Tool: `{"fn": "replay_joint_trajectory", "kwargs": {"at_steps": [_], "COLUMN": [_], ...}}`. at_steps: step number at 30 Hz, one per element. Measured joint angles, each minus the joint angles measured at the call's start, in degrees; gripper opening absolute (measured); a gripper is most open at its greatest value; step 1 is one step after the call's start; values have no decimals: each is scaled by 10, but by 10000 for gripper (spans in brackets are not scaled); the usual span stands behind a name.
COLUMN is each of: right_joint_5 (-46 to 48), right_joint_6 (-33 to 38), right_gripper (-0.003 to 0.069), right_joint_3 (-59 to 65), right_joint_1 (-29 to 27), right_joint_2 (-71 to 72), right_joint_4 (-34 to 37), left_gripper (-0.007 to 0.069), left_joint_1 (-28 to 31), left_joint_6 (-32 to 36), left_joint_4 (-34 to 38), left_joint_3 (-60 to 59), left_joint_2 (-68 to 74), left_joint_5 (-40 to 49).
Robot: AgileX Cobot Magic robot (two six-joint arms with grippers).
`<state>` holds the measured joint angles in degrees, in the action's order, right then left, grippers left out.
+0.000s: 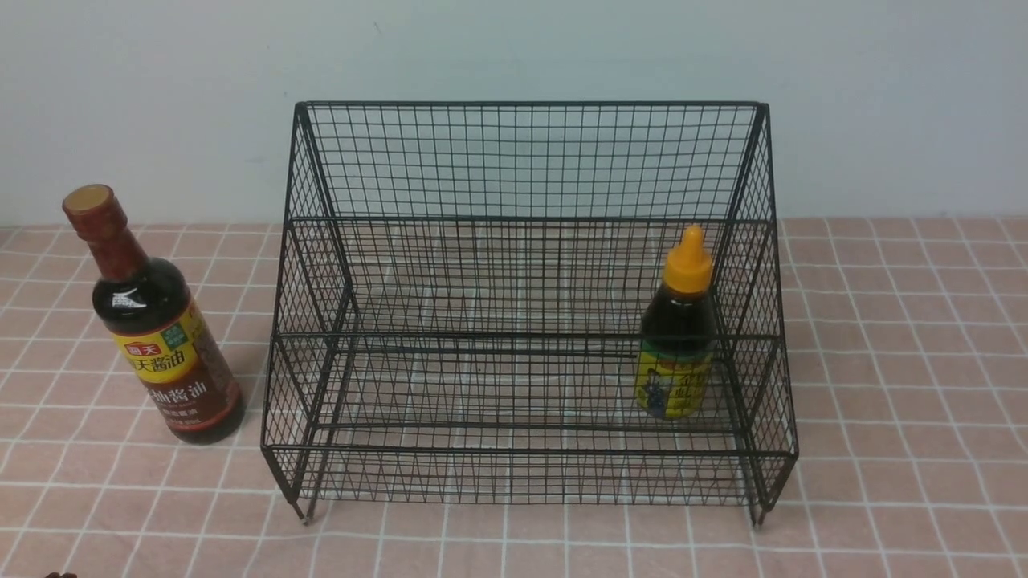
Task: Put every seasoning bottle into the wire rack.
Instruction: Use the left arm to grab the condiment bottle closest to it
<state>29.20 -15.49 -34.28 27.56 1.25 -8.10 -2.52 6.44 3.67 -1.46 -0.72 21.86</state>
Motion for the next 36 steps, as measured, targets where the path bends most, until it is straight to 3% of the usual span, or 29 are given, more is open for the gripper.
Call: {"fn": "replay_joint_trajectory", "kwargs": {"at_steps": [5,11,15,22,27,36], "right_joint_5": [-12,-37,-41,-47,-57,-63], "right_joint_6": [66,83,85,85,85,85], "right_gripper": [-11,-11,-11,-11,-12,-12], "right_joint_3": [31,85,141,295,351,352], "right_joint_1": [0,-4,-74,-264,-303,-305], "right_joint_2": [0,0,0,-1,-2,-2], "right_joint_4": [53,51,39,35,34,34], "left_gripper": [-7,-7,-7,-7,-7,-7], "left_joint_1": [0,0,0,0,0,0], "left_joint_6": [0,0,0,0,0,0], "left_joint_4": [0,0,0,0,0,0], "left_joint_3": [0,0,0,0,0,0], "left_joint_2": [0,0,0,0,0,0], "left_joint_5": [0,0,0,0,0,0]}}
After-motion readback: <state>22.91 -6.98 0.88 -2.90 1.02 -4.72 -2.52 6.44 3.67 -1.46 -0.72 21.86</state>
